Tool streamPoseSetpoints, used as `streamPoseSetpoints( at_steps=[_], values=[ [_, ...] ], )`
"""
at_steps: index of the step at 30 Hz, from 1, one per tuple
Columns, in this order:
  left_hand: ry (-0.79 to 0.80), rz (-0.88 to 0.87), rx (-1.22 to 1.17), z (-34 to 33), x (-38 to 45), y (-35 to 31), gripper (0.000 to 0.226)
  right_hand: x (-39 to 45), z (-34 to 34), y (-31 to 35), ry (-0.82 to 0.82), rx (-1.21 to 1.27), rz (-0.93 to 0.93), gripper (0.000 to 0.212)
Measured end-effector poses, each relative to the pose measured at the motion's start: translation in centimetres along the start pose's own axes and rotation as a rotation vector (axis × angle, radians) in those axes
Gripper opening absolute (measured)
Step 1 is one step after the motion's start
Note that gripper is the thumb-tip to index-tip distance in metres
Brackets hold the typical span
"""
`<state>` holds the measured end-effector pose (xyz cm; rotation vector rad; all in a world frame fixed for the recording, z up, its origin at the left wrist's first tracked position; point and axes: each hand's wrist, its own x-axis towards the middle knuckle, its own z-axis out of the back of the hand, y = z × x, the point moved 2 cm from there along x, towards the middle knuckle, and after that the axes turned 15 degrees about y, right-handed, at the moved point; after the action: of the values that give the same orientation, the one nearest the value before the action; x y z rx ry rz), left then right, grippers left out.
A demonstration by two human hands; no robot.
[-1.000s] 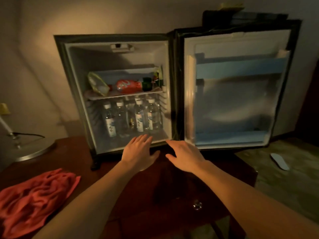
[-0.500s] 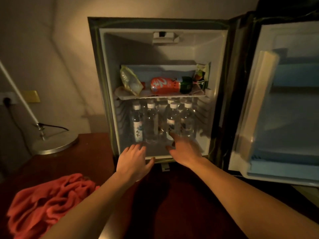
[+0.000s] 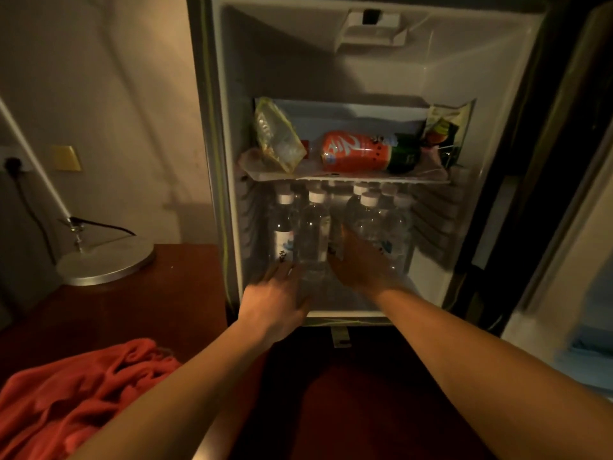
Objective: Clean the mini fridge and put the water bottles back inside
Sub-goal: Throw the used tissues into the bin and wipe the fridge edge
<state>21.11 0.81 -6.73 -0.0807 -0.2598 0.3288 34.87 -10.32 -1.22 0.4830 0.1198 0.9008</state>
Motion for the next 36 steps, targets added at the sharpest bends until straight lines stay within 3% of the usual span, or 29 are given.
streamPoseSetpoints(
  at_steps=[5,11,16,19,25,36],
  values=[
    [-0.060,-0.004,0.020,-0.2,0.1,0.1,0.052,1.5,-1.1,-0.2,-0.118,-0.086,-0.039,0.022],
    [-0.062,-0.016,0.014,0.1,-0.2,-0.2,0.046,1.1,-1.1,-0.5,-0.207,0.034,-0.089,0.022],
    [-0.020,-0.027,0.041,0.8,-0.6,-1.6,0.042,-1.8,-0.7,-0.5,-0.115,0.038,-0.099,0.025],
    [0.000,-0.029,0.041,1.5,-1.3,-3.5,0.044,-5.4,-0.3,-0.5,-0.129,0.037,-0.077,0.014],
    [-0.015,-0.097,0.083,2.5,-4.8,-8.3,0.039,-15.2,1.2,-1.9,-0.140,0.067,0.131,0.016],
    [-0.012,-0.346,0.056,0.8,-12.4,-23.9,0.034,-34.1,5.1,-10.3,-0.235,0.016,-0.078,0.008]
  ],
)
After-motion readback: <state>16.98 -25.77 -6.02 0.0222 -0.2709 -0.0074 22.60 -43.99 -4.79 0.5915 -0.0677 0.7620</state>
